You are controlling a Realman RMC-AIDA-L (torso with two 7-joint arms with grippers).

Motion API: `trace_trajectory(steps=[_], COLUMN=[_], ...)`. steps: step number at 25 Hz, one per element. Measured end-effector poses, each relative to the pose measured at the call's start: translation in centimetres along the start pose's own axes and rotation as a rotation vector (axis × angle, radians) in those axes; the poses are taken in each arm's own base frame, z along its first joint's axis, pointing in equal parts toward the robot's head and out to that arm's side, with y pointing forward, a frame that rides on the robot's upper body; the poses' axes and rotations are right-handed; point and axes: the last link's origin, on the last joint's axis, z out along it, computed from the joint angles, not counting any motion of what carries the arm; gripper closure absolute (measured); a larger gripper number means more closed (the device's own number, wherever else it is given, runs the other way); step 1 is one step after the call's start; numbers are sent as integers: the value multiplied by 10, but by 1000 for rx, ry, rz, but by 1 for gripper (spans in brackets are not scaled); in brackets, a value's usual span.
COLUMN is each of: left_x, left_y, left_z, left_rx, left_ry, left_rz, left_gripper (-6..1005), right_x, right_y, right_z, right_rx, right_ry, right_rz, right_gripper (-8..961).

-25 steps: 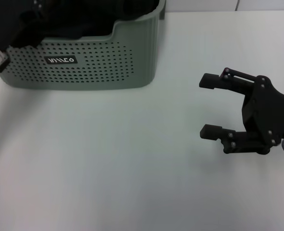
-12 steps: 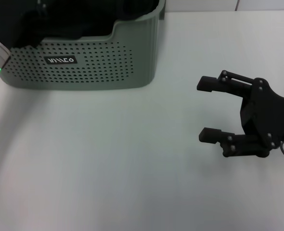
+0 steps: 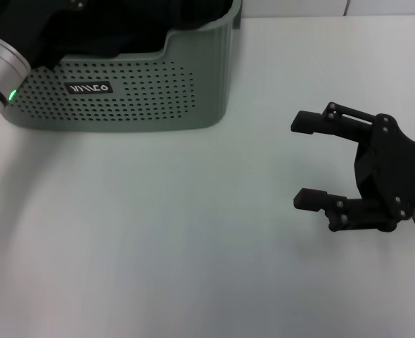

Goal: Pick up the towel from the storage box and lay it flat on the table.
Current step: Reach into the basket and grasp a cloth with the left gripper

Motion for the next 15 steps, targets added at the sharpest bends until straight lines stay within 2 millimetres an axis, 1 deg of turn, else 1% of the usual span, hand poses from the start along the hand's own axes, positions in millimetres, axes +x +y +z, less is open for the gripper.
trace_trajectory(steps=[5, 8, 10, 15], left_x=[4, 10, 14, 19], left_y=[2, 1, 0, -3], left_z=[3, 1, -1, -5], left_rx=[-4, 15, 30, 44], left_ry=[24, 76, 116, 163], left_rz=[-20, -43, -74, -155], left_gripper=[419, 561, 656, 846], right_x=[0, -1, -1, 0], right_y=[0, 0, -1, 0], right_z=[-1, -1, -1, -2], right_rx=[4, 6, 7, 12], right_ry=[-3, -5, -5, -6], right_rz=[-10, -15, -16, -7], right_gripper=[101, 102, 102, 102])
